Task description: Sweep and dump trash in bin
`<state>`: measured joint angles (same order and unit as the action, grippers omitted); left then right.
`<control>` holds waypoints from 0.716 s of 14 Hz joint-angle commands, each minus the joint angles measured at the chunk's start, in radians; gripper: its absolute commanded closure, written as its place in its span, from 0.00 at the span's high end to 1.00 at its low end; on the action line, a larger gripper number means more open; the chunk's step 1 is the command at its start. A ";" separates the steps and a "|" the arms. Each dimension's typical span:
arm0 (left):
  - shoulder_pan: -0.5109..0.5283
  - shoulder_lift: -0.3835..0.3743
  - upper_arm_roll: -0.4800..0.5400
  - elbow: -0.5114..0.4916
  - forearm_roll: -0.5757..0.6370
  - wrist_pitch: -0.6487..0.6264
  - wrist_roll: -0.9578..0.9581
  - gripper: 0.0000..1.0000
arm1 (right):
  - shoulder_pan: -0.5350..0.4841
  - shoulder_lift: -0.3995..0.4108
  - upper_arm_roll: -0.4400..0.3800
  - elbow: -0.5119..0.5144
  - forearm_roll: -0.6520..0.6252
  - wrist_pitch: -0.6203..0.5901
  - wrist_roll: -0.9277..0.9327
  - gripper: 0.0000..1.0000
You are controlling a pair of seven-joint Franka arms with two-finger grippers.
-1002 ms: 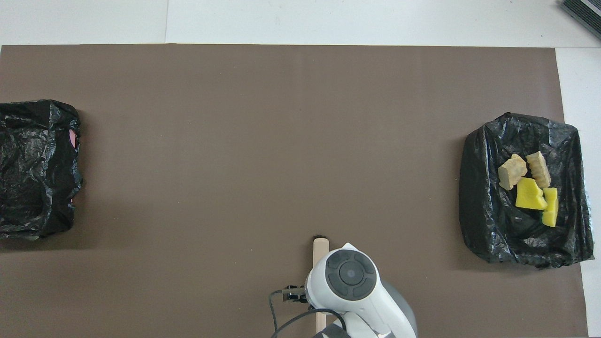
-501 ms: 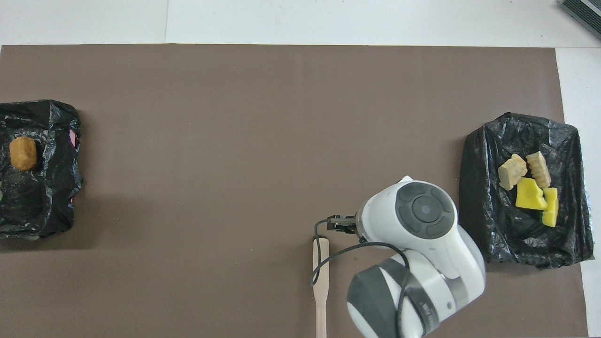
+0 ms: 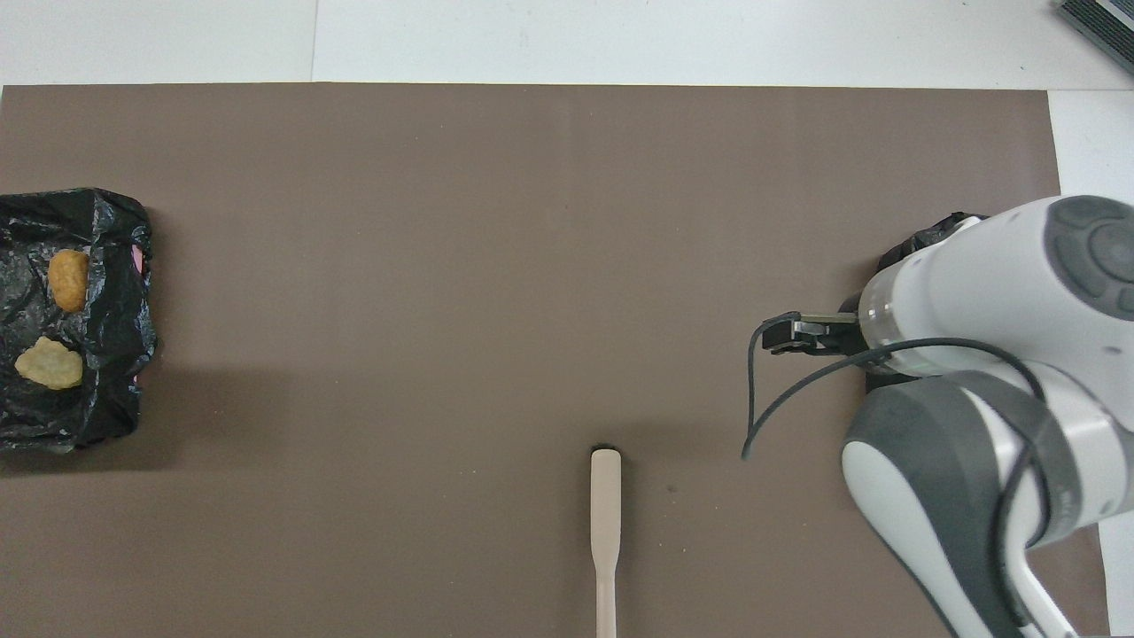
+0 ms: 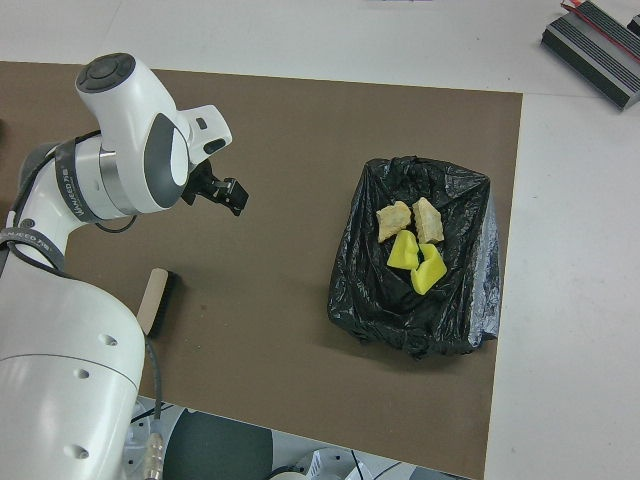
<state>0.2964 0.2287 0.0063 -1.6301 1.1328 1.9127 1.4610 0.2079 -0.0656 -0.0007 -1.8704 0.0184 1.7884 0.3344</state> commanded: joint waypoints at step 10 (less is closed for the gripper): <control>-0.157 -0.019 0.000 0.030 0.170 -0.231 -0.096 0.00 | -0.165 -0.016 0.013 0.275 -0.018 -0.291 -0.115 1.00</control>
<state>0.1579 0.2170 0.0034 -1.6240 1.3016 1.7079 1.3756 0.0659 -0.0829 -0.0014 -1.6073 -0.0091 1.5197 0.2465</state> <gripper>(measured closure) 0.683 0.000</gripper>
